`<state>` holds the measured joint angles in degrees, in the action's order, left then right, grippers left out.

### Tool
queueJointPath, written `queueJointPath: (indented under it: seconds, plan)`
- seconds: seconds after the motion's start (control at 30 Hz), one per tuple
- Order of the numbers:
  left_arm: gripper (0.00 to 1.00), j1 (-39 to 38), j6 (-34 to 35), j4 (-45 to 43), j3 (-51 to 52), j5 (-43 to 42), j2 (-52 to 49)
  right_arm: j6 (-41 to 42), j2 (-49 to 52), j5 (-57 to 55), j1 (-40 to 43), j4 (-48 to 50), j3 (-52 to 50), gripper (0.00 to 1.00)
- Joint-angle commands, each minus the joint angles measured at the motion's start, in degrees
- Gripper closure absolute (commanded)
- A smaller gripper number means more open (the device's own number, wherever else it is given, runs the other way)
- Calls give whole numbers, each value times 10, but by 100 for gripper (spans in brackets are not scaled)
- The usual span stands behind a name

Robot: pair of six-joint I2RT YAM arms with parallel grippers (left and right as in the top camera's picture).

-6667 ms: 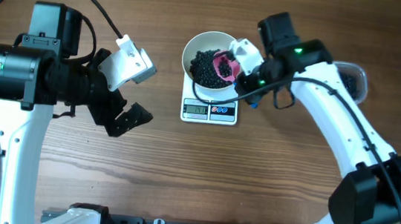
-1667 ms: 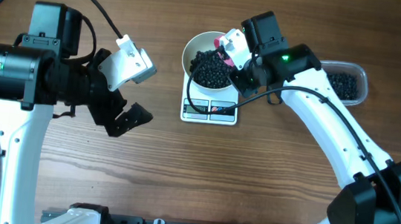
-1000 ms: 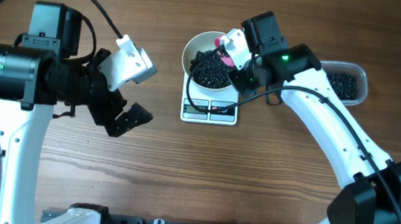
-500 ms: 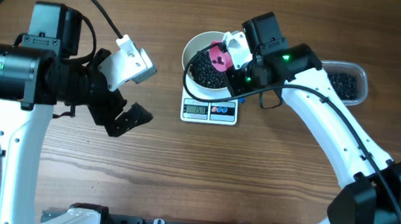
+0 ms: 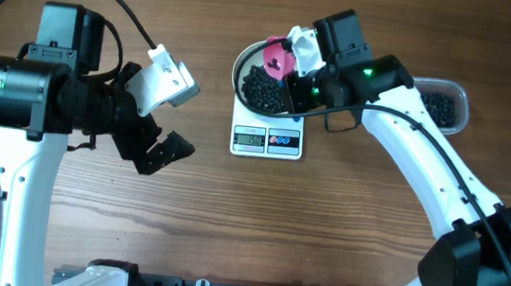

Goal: Scoop item into bowl and weigh 150g on scale
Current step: 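Carry the empty scoop right back over the bean tub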

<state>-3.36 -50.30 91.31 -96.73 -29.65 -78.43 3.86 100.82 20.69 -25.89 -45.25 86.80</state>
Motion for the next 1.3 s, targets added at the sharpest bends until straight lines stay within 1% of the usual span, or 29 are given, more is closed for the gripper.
queueJointPath:
  seconds: [0.0, 0.1, 0.2, 0.4, 0.63, 0.77, 0.9, 1.03, 1.1, 1.27]
  plan:
    - [0, 4, -7, 0, -6, 2, 5, 61, -15, 129, 15, 21, 14, 96]
    - [0, 4, -7, 0, -6, 2, 5, 104, -15, 144, 28, 24, 14, 96]
    - [0, 4, -7, 0, -6, 2, 5, 113, -15, 156, 48, 23, 14, 96]
    - [0, 4, -7, 0, -6, 2, 5, 113, -17, 180, 98, 17, 14, 96]
    - [0, 4, -7, 0, -6, 2, 5, 110, -18, 179, 177, -21, 14, 96]
    - [0, 4, -7, 0, -6, 2, 5, 80, -18, 170, 230, -63, 14, 96]
    - [0, 4, -7, 0, -6, 2, 5, 51, -18, 122, 288, -134, 14, 96]
    - [0, 4, -7, 0, -6, 2, 5, 10, -18, 43, 336, -199, 14, 96]
    - [0, 4, -7, 0, -6, 2, 5, -1, -18, 5, 351, -212, 14, 96]
    - [0, 4, -7, 0, -6, 2, 5, -17, -18, -161, 356, -215, 14, 96]
